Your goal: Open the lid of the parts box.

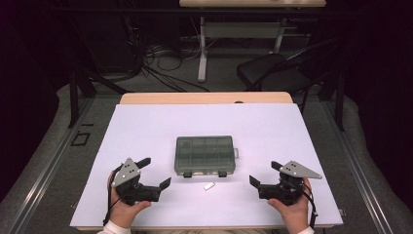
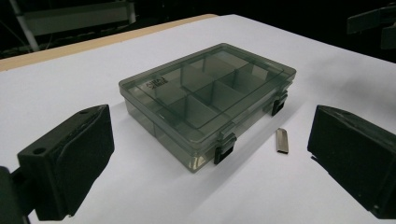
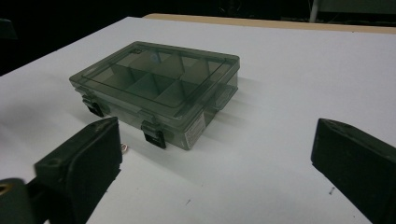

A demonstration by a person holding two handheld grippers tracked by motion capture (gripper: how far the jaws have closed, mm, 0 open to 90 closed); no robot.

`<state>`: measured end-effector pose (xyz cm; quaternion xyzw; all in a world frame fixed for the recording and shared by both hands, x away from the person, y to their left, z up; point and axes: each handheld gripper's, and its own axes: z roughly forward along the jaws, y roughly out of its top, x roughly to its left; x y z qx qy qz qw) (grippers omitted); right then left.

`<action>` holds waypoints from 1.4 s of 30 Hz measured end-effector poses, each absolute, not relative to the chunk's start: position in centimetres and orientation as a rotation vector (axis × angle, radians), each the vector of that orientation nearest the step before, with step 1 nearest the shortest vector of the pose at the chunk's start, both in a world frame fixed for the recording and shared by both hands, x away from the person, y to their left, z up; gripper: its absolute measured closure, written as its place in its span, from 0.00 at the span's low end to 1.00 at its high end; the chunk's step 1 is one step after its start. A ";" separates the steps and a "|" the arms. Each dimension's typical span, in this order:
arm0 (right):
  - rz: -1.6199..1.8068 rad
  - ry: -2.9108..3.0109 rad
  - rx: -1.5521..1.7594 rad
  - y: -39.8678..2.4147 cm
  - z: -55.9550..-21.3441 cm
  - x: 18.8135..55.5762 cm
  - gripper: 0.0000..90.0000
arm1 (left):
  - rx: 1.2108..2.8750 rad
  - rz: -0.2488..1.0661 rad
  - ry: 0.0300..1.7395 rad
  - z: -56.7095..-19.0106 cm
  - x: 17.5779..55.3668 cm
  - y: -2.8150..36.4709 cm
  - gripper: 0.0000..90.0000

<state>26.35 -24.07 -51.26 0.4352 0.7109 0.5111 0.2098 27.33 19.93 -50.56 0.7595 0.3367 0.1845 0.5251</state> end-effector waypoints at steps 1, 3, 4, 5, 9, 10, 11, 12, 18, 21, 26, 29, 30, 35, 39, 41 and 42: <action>1.425 1.978 1.199 -23.8 -51.2 26.4 0.05 | 1.814 0.443 0.814 -50.4 27.5 19.8 0.00; 1.415 1.985 1.179 -23.3 -50.9 26.6 0.10 | 1.806 0.444 0.824 -50.3 27.8 19.5 0.01; 1.388 1.986 1.162 -22.9 -50.6 26.6 0.15 | 1.809 0.448 0.821 -50.2 28.0 19.3 0.02; 1.364 1.983 1.145 -22.5 -50.4 26.6 0.17 | 1.812 0.453 0.824 -50.1 28.1 19.0 0.06; 1.290 2.020 1.094 -20.9 -49.7 27.1 0.22 | 1.828 0.436 0.831 -49.5 28.7 18.0 0.17; 1.294 2.041 1.086 -20.2 -49.6 27.4 0.24 | 1.835 0.442 0.827 -49.2 28.9 17.7 0.17; 1.294 2.041 1.086 -20.2 -49.6 27.4 0.24 | 1.835 0.449 0.827 -49.0 29.1 17.4 0.17; 1.306 2.058 1.079 -19.6 -49.5 27.9 0.30 | 1.835 0.459 0.829 -48.4 29.5 17.0 0.20; 1.321 2.094 1.068 -18.4 -49.0 29.5 0.47 | 1.817 0.451 0.861 -47.6 31.3 15.8 0.35; 1.335 2.085 1.060 -18.1 -48.9 30.1 0.50 | 1.812 0.471 0.881 -47.6 31.8 15.4 0.45; 1.338 2.059 1.015 -17.2 -49.7 30.8 0.60 | 1.783 0.469 0.923 -48.8 32.1 15.3 0.58; 1.321 2.046 0.982 -16.9 -50.3 30.4 0.61 | 1.804 0.473 0.911 -49.5 31.8 15.5 0.61; 1.308 2.052 0.971 -16.7 -50.6 30.2 0.61 | 1.807 0.470 0.911 -49.8 31.6 15.6 0.61; 1.289 2.050 0.968 -16.8 -52.2 29.3 0.65 | 1.845 0.511 0.907 -51.2 30.8 15.4 0.67; 1.347 2.052 0.966 -17.0 -52.4 29.1 0.67 | 1.853 0.491 0.892 -51.7 30.3 14.8 0.68; 1.381 2.055 0.975 -17.0 -52.6 28.9 0.70 | 1.859 0.472 0.886 -51.9 30.0 14.6 0.74; 1.395 2.057 0.985 -17.0 -52.7 28.8 0.72 | 1.858 0.460 0.886 -51.9 29.8 14.5 0.74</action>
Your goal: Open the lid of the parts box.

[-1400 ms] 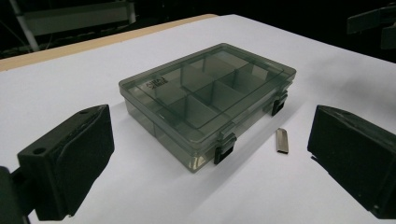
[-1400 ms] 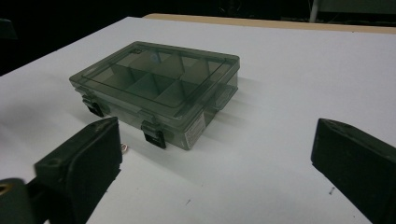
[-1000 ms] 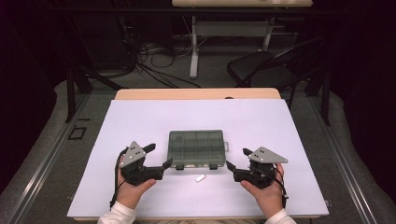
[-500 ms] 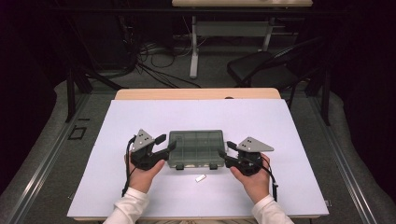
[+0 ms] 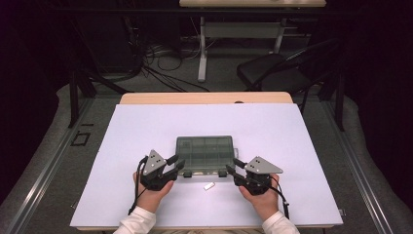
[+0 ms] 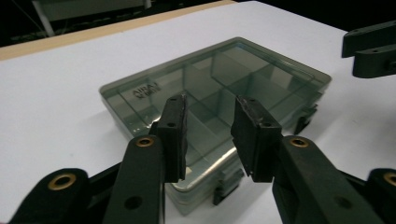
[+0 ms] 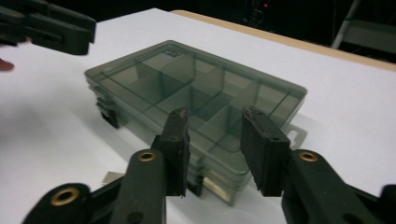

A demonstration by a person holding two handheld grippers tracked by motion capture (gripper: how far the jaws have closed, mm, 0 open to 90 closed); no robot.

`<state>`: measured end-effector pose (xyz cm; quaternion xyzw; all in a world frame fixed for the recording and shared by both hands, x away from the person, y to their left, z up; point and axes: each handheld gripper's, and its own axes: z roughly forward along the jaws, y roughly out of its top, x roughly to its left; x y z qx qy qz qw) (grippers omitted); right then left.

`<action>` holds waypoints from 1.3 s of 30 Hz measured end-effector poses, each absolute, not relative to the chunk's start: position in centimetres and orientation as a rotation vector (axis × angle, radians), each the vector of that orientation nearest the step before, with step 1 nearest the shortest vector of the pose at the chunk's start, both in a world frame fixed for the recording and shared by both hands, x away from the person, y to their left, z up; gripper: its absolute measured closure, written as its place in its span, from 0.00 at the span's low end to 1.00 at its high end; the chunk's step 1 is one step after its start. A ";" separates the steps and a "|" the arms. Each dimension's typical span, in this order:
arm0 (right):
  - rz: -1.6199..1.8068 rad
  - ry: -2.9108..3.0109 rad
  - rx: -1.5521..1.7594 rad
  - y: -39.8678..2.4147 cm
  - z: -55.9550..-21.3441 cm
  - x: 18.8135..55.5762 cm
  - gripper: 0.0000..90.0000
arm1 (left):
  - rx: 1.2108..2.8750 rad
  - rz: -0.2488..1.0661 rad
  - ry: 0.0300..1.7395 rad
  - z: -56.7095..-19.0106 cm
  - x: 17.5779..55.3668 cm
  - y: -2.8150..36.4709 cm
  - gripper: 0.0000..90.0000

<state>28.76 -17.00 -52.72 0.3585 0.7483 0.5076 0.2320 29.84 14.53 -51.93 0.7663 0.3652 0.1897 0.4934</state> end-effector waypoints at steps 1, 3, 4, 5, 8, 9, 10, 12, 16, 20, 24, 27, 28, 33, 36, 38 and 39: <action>1.401 2.059 0.998 -17.0 -52.8 28.6 0.73 | 1.854 0.456 0.888 -52.0 29.6 14.5 0.75; 1.403 2.069 1.011 -16.9 -53.0 28.3 0.76 | 1.857 0.441 0.902 -52.2 29.2 14.4 0.79; 1.410 2.076 1.015 -16.9 -53.0 28.1 0.77 | 1.858 0.439 0.905 -52.3 29.0 14.4 0.80; 1.408 2.077 1.024 -16.9 -53.1 27.9 0.78 | 1.866 0.443 0.911 -52.3 28.8 14.4 0.80; 1.408 2.077 1.049 -16.9 -53.3 27.4 0.82 | 1.868 0.432 0.921 -52.5 28.2 14.4 0.85; 1.414 2.078 1.067 -16.9 -53.4 27.4 0.83 | 1.872 0.429 0.929 -52.6 28.2 14.5 0.86; 1.404 2.087 1.083 -17.0 -53.6 27.4 0.83 | 1.869 0.419 0.940 -52.7 28.2 14.5 0.88; 1.394 2.109 1.135 -17.1 -54.2 27.7 0.86 | 1.864 0.363 0.983 -53.0 28.5 14.7 0.94; 1.428 2.131 1.167 -17.3 -54.6 28.2 0.96 | 1.847 0.299 1.040 -53.2 28.8 15.1 0.99; 1.457 2.151 1.162 -17.2 -54.7 28.4 1.00 | 1.849 0.250 1.077 -53.6 29.0 15.1 1.00; 1.456 2.190 1.183 -17.1 -54.9 28.7 1.00 | 1.867 0.201 1.097 -54.0 29.2 14.9 1.00; 1.441 2.220 1.210 -16.9 -55.3 28.9 1.00 | 1.885 0.196 1.099 -54.2 29.3 14.7 1.00; 1.440 2.233 1.217 -16.9 -55.4 29.0 1.00 | 1.892 0.191 1.104 -54.3 29.3 14.6 1.00; 1.431 2.249 1.257 -16.6 -55.8 29.3 1.00 | 1.907 0.153 1.123 -54.8 29.7 14.6 1.00; 1.440 2.243 1.283 -16.6 -56.0 29.6 1.00 | 1.909 0.146 1.129 -55.0 29.9 14.6 1.00; 1.437 2.239 1.297 -16.7 -56.1 29.7 1.00 | 1.906 0.133 1.138 -55.2 30.0 14.5 1.00; 1.437 2.239 1.297 -16.7 -56.1 29.7 1.00 | 1.906 0.133 1.138 -55.2 30.0 14.5 1.00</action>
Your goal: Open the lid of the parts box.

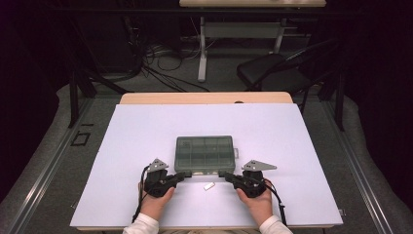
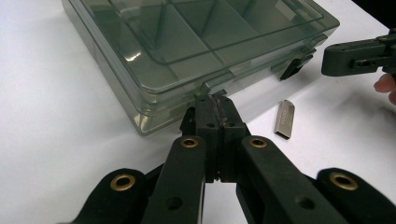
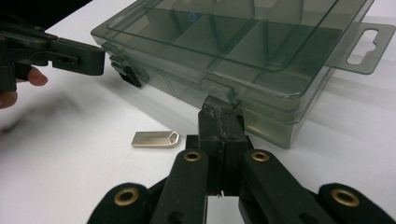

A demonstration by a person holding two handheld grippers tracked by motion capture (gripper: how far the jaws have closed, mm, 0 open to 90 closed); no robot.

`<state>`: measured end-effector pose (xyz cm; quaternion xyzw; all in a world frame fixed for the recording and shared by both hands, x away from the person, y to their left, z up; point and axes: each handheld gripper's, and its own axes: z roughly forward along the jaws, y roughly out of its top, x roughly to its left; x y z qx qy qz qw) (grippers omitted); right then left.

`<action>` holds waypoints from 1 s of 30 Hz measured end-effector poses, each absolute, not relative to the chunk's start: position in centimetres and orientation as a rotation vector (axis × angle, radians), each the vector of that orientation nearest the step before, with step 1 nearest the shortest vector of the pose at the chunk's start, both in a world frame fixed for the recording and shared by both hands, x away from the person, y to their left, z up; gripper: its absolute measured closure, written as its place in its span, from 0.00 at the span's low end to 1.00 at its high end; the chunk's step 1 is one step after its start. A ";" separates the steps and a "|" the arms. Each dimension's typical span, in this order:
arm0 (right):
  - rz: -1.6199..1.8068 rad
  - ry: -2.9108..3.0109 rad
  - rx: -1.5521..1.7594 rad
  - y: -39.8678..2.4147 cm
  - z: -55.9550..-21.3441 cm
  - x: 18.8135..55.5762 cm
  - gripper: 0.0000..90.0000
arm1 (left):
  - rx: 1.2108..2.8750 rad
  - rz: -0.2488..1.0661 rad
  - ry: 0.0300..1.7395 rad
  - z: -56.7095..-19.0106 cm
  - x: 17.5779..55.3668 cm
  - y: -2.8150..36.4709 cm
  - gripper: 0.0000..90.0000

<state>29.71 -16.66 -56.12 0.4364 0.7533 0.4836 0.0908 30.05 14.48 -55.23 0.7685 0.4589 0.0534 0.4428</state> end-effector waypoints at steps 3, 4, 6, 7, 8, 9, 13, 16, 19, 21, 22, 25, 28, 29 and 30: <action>1.452 2.229 1.310 -16.7 -56.3 29.9 1.00 | 1.905 0.125 1.144 -55.3 30.1 14.4 1.00; 1.452 2.229 1.310 -16.7 -56.3 29.9 1.00 | 1.902 0.124 1.147 -55.4 30.1 14.4 1.00; 1.444 2.235 1.309 -16.7 -56.3 29.9 1.00 | 1.905 0.120 1.146 -55.4 30.1 14.4 1.00; 1.453 2.226 1.310 -16.6 -56.4 29.9 1.00 | 1.911 0.117 1.143 -55.4 30.1 14.3 1.00; 1.452 2.225 1.306 -16.6 -56.4 29.9 1.00 | 1.912 0.117 1.143 -55.4 30.1 14.3 1.00; 1.450 2.225 1.310 -16.6 -56.4 29.9 1.00 | 1.912 0.118 1.143 -55.4 30.1 14.3 1.00; 1.451 2.224 1.308 -16.5 -56.5 30.0 1.00 | 1.910 0.118 1.143 -55.5 30.2 14.1 1.00; 1.449 2.222 1.312 -16.4 -56.5 30.0 1.00 | 1.904 0.115 1.142 -55.6 30.3 14.1 1.00; 1.454 2.217 1.318 -16.4 -56.6 30.1 1.00 | 1.890 0.120 1.140 -55.6 30.3 14.1 1.00; 1.463 2.210 1.315 -16.4 -56.6 30.1 1.00 | 1.886 0.116 1.140 -55.7 30.3 14.2 1.00; 1.463 2.209 1.313 -16.4 -56.6 30.1 1.00 | 1.886 0.116 1.140 -55.7 30.3 14.2 1.00; 1.455 2.214 1.313 -16.4 -56.6 30.1 1.00 | 1.886 0.117 1.139 -55.7 30.3 14.1 1.00; 1.456 2.213 1.309 -16.4 -56.6 30.1 1.00 | 1.885 0.116 1.137 -55.7 30.3 14.1 1.00; 1.473 2.205 1.305 -16.4 -56.5 30.1 1.00 | 1.879 0.120 1.132 -55.6 30.2 14.0 1.00; 1.482 2.197 1.310 -16.4 -56.5 30.0 1.00 | 1.879 0.120 1.132 -55.6 30.2 14.0 1.00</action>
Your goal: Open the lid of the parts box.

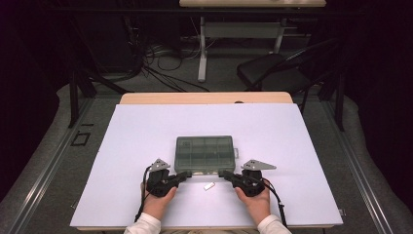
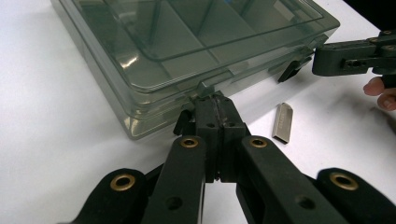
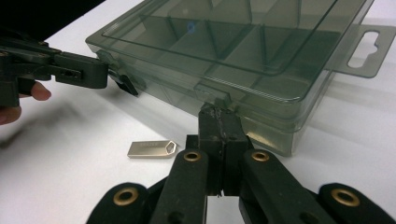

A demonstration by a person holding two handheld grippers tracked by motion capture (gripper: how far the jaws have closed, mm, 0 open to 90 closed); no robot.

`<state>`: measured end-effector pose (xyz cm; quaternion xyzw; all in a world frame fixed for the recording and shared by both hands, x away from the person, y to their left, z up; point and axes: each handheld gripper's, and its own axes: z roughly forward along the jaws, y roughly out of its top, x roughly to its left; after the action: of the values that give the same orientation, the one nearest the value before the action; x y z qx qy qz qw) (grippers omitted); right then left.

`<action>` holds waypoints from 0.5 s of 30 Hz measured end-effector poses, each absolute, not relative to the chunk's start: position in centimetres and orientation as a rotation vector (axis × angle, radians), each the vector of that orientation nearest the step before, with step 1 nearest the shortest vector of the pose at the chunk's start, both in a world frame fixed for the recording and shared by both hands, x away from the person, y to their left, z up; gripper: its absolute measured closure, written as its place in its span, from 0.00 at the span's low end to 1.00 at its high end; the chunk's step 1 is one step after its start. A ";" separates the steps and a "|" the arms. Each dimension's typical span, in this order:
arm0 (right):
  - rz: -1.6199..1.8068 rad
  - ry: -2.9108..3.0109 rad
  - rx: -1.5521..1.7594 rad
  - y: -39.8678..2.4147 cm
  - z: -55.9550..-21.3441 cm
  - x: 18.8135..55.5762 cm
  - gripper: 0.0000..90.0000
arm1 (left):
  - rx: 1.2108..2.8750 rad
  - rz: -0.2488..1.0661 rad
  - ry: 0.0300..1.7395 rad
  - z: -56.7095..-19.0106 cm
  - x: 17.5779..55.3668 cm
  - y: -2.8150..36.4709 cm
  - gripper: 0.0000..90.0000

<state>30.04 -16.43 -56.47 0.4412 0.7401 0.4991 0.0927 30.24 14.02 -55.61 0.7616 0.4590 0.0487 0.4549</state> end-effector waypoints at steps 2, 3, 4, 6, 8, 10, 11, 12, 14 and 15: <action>1.492 2.191 1.301 -16.5 -56.3 30.0 1.00 | 1.880 0.132 1.120 -55.5 30.2 14.0 1.00; 1.501 2.183 1.299 -16.5 -56.3 30.1 1.00 | 1.872 0.147 1.114 -55.3 30.1 13.9 1.00; 1.501 2.183 1.299 -16.5 -56.3 30.1 1.00 | 1.872 0.147 1.114 -55.3 30.1 13.9 1.00; 1.511 2.169 1.304 -16.6 -56.1 30.1 1.00 | 1.860 0.166 1.107 -55.2 30.0 13.9 1.00; 1.519 2.158 1.305 -16.7 -56.0 30.1 1.00 | 1.838 0.193 1.103 -55.0 29.9 14.0 1.00; 1.523 2.150 1.298 -16.9 -55.8 30.2 0.99 | 1.826 0.207 1.104 -54.9 29.9 14.0 1.00; 1.523 2.150 1.298 -16.9 -55.8 30.2 0.99 | 1.819 0.219 1.107 -54.9 29.8 14.1 1.00; 1.523 2.143 1.306 -17.0 -55.7 30.2 0.99 | 1.812 0.231 1.111 -54.8 29.8 14.1 1.00; 1.513 2.131 1.309 -17.3 -55.5 30.2 1.00 | 1.800 0.253 1.117 -54.8 29.7 14.2 1.00; 1.513 2.131 1.309 -17.3 -55.5 30.2 1.00 | 1.796 0.260 1.121 -54.7 29.7 14.2 1.00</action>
<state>30.23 -17.34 -55.49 0.4452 0.7246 0.5146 0.1090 29.66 14.15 -54.73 0.7372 0.4600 0.1066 0.4833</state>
